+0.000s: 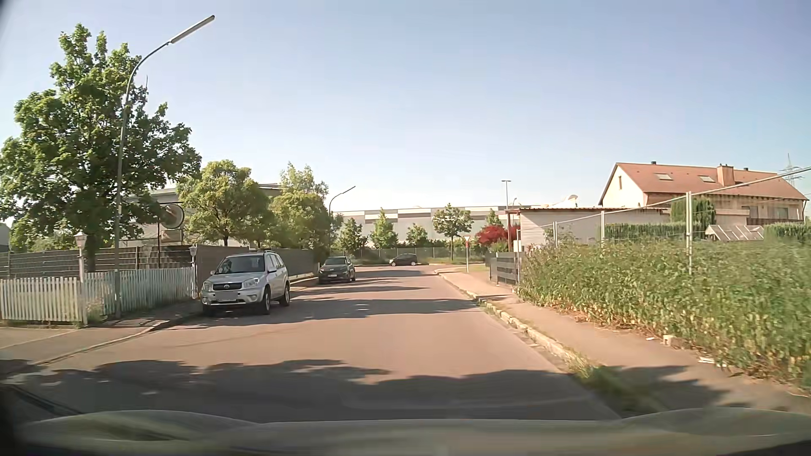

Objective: Follow the waypoints while adhering to traffic rules and regulations

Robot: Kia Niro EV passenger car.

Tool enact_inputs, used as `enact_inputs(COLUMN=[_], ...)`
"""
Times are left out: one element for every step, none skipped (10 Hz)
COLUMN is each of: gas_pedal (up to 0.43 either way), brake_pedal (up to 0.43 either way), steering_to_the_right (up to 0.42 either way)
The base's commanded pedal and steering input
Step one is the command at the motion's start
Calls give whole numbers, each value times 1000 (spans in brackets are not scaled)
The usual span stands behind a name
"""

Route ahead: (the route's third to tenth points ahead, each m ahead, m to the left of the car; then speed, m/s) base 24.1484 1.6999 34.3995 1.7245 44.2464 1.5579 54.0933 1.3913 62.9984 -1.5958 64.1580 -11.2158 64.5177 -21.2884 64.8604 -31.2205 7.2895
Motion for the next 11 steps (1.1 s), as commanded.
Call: enact_inputs(gas_pedal=[98, 59, 0, 0, 0, 39, 39, 39, 39, 28, 28], brake_pedal=[0, 0, 0, 0, 0, 0, 0, 0, 0, 0, 0], steering_to_the_right=[-3, -6, -10, -11, -12, -12, -11, -12, -12, -12, -12])
